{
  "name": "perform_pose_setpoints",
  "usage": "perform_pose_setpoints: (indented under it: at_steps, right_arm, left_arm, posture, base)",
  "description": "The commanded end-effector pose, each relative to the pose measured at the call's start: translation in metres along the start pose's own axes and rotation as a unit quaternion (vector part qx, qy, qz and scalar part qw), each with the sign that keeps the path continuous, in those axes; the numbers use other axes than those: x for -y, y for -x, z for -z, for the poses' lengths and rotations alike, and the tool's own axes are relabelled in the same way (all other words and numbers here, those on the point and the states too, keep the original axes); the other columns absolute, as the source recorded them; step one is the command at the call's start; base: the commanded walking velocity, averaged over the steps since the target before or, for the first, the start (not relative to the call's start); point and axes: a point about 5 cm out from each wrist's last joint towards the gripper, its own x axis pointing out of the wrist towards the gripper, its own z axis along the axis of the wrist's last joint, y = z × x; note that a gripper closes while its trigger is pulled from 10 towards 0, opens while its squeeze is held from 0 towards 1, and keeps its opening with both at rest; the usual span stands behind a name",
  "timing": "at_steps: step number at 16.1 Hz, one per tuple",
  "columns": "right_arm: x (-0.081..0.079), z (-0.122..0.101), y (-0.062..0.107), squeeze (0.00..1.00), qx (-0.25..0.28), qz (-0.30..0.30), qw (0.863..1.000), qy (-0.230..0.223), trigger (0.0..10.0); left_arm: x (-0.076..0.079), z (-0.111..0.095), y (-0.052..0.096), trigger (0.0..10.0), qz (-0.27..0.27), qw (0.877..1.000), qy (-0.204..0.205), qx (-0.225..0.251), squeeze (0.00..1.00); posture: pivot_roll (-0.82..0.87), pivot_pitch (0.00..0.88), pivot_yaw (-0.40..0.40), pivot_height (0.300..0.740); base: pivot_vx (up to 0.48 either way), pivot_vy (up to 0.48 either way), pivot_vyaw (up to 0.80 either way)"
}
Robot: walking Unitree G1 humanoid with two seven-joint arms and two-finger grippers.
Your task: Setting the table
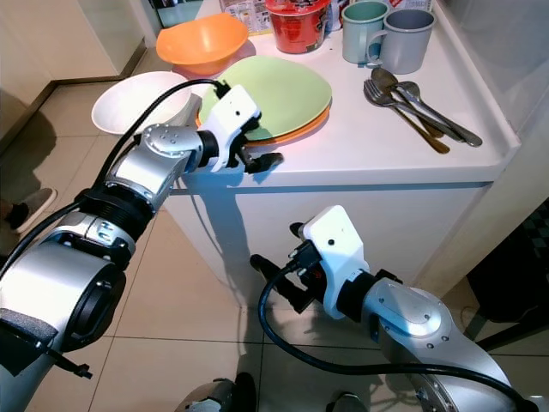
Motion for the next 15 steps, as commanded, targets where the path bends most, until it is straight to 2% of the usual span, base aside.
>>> perform_pose_setpoints:
  at_steps: [1, 2, 6, 8, 10, 11, 15]
  right_arm:
    - [-0.002, 0.000, -0.002, 0.00, 0.002, -0.009, 1.000, 0.003, 10.0]
    - [-0.002, 0.001, -0.003, 0.00, 0.002, -0.009, 1.000, 0.003, 10.0]
    - [0.003, 0.002, -0.007, 0.00, 0.003, -0.007, 1.000, 0.006, 10.0]
    - [0.004, 0.001, -0.007, 0.00, 0.004, -0.008, 1.000, 0.008, 10.0]
    - [0.004, 0.000, -0.008, 0.00, 0.007, -0.008, 1.000, 0.010, 10.0]
    - [0.001, -0.005, -0.009, 0.00, 0.016, -0.013, 1.000, 0.015, 10.0]
    - [0.002, -0.008, -0.008, 0.00, 0.020, -0.010, 1.000, 0.020, 10.0]
  left_arm:
    - [-0.004, 0.001, 0.004, 6.9, -0.009, 1.000, 0.006, 0.000, 0.00]
    - [-0.006, -0.002, 0.006, 0.0, -0.018, 1.000, 0.005, 0.012, 0.00]
    - [-0.010, -0.023, 0.013, 0.0, -0.022, 0.999, -0.008, 0.047, 0.00]
    - [-0.011, -0.022, 0.013, 0.0, -0.025, 0.999, -0.008, 0.045, 0.00]
    - [-0.009, -0.013, 0.011, 0.0, -0.019, 1.000, -0.007, 0.024, 0.00]
    - [-0.006, -0.001, 0.007, 10.0, -0.020, 1.000, -0.006, -0.004, 0.00]
    - [-0.010, 0.008, 0.006, 10.0, -0.042, 0.999, -0.005, -0.026, 0.00]
  posture:
    - [-0.05, 0.125, 0.176, 0.740]
    - [-0.05, 0.122, 0.176, 0.740]
    - [-0.04, 0.108, 0.168, 0.740]
    - [-0.04, 0.107, 0.169, 0.740]
    - [-0.04, 0.106, 0.170, 0.740]
    - [-0.04, 0.111, 0.174, 0.740]
    - [-0.06, 0.112, 0.172, 0.740]
  base:
    - [0.000, 0.000, 0.00]
    - [0.000, 0.000, 0.00]
    - [0.000, 0.000, 0.00]
    - [0.000, 0.000, 0.00]
    - [0.000, 0.000, 0.00]
    - [0.000, 0.000, 0.00]
    - [0.000, 0.000, 0.00]
